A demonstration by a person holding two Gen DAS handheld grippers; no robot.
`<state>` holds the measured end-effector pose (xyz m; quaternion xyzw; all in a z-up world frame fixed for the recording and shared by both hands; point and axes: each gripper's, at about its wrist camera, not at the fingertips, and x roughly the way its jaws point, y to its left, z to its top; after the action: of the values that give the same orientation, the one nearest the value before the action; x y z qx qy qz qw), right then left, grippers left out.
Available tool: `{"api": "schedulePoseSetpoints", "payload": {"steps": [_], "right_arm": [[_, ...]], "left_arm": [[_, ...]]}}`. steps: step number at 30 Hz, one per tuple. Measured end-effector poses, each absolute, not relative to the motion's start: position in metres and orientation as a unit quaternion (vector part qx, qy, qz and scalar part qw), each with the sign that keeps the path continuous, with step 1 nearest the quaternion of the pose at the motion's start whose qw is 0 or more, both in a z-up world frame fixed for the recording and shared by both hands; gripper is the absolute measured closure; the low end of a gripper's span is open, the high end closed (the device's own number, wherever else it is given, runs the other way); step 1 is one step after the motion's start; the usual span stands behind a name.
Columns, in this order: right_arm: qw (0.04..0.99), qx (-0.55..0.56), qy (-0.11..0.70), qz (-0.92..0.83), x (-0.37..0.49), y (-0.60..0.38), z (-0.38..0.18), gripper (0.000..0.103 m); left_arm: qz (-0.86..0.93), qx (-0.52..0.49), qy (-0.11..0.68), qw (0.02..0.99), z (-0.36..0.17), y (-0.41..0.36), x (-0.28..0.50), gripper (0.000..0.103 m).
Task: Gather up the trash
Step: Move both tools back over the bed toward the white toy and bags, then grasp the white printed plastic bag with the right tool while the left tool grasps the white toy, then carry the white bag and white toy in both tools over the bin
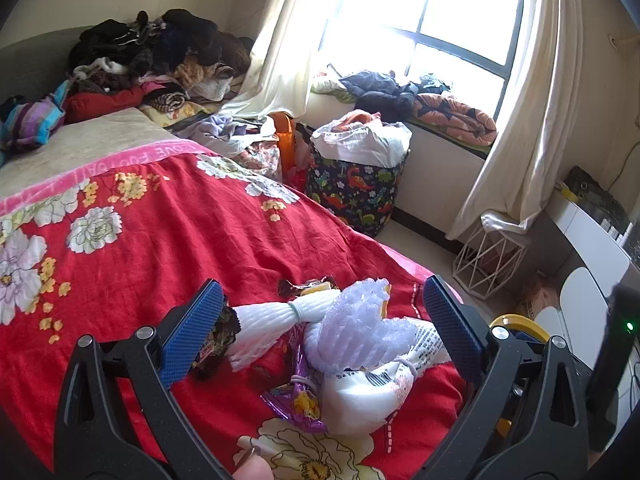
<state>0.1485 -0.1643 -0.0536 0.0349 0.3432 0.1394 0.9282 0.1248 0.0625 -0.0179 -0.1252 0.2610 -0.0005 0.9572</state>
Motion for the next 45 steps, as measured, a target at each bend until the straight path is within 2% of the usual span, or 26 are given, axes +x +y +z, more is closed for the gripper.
{"api": "schedulePoseSetpoints", "payload": {"steps": [7,16,18,20,25,27,30,36,45], "right_arm": [[0.914,0.034,0.377,0.142,0.176,-0.158,-0.075,0.008],[0.887,0.069,0.426,0.165,0.205,-0.151,-0.096,0.008],[0.879,0.08,0.436,0.177,0.21,-0.147,-0.1,0.009],[0.869,0.089,0.447,0.192,0.213,-0.144,-0.104,0.02],[0.856,0.114,0.455,0.216,0.208,-0.143,-0.109,0.04],[0.858,0.117,0.451,0.216,0.203,-0.144,-0.107,0.043],[0.862,0.128,0.439,0.218,0.192,-0.15,-0.099,0.048],[0.873,0.131,0.412,0.225,0.175,-0.162,-0.079,0.051],[0.891,0.112,0.375,0.229,0.154,-0.176,-0.052,0.052]], "left_arm": [[-0.018,-0.121,0.273,0.954,-0.027,0.058,0.131,0.013],[-0.024,-0.125,0.291,0.948,-0.04,0.057,0.138,0.027],[-0.026,-0.123,0.296,0.947,-0.042,0.056,0.14,0.032],[-0.028,-0.124,0.303,0.945,-0.046,0.056,0.141,0.037],[-0.038,-0.123,0.315,0.94,-0.052,0.052,0.142,0.051],[-0.043,-0.124,0.318,0.939,-0.053,0.052,0.142,0.063],[-0.049,-0.126,0.323,0.937,-0.054,0.051,0.142,0.071],[-0.064,-0.14,0.324,0.933,-0.046,0.053,0.141,0.076],[-0.082,-0.137,0.302,0.94,-0.019,0.045,0.131,0.076]]}}
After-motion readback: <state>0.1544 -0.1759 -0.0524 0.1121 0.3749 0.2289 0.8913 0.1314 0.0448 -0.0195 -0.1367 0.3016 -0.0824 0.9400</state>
